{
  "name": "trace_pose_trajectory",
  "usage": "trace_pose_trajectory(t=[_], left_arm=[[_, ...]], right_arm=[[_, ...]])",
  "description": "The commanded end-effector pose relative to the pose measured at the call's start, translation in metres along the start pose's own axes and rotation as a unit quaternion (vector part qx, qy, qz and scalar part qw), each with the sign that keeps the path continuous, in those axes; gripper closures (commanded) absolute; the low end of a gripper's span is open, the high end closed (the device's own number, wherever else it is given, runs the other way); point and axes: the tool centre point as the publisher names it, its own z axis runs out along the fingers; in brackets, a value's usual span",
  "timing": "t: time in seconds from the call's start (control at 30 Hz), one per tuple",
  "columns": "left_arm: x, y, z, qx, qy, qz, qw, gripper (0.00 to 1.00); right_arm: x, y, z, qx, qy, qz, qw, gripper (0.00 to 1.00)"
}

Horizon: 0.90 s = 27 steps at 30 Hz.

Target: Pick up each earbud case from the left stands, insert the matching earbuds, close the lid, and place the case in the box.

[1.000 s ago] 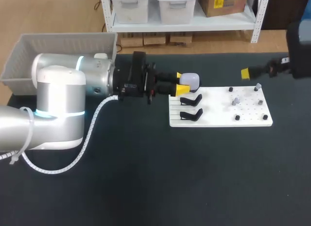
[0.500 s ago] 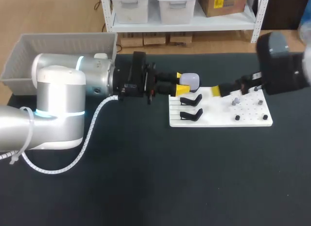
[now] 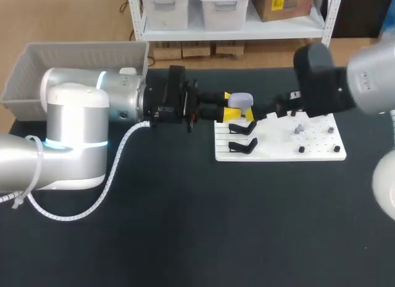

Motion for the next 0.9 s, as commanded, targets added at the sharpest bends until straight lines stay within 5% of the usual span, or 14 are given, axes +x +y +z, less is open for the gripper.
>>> trace_pose_trajectory(t=[0.03, 0.9], left_arm=[[0.0, 0.0, -0.001, -0.001, -0.001, 0.001, 1.0, 1.0], [0.0, 0.0, -0.001, -0.001, -0.001, 0.001, 1.0, 1.0]], right_arm=[[-0.007, -0.006, 0.017, -0.029, 0.006, 0.002, 1.0, 0.0], [-0.013, -0.027, 0.033, -0.022, 0.007, 0.036, 0.999, 0.0]])
